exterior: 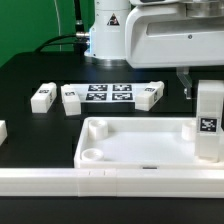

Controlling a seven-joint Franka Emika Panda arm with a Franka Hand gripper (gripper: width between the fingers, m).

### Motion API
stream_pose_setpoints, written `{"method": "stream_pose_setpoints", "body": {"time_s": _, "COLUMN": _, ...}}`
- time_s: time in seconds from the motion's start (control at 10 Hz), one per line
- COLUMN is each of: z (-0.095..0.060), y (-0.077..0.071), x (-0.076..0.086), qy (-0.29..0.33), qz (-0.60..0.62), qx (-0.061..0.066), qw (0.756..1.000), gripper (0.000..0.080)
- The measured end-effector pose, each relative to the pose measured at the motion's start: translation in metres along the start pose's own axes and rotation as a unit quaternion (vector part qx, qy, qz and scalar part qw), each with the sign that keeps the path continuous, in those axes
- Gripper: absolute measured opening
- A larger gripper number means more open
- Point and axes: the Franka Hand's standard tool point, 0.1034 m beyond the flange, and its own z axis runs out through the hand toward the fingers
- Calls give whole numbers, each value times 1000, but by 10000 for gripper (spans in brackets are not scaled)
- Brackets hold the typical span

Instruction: Assemble desk

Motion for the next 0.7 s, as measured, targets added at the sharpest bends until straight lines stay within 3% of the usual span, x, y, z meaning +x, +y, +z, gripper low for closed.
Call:
{"method": "stream_pose_setpoints", "body": {"time_s": 0.2, "z": 0, "y": 0, "x": 1, "qy": 7, "qz": 111, "qx": 0, "qw": 994, "gripper": 290}}
{"method": "stream_pose_setpoints", "body": {"time_s": 0.7, "z": 2, "y": -4, "x": 1, "qy": 14, "qz": 329, "qx": 9, "qw": 944, "gripper": 290}}
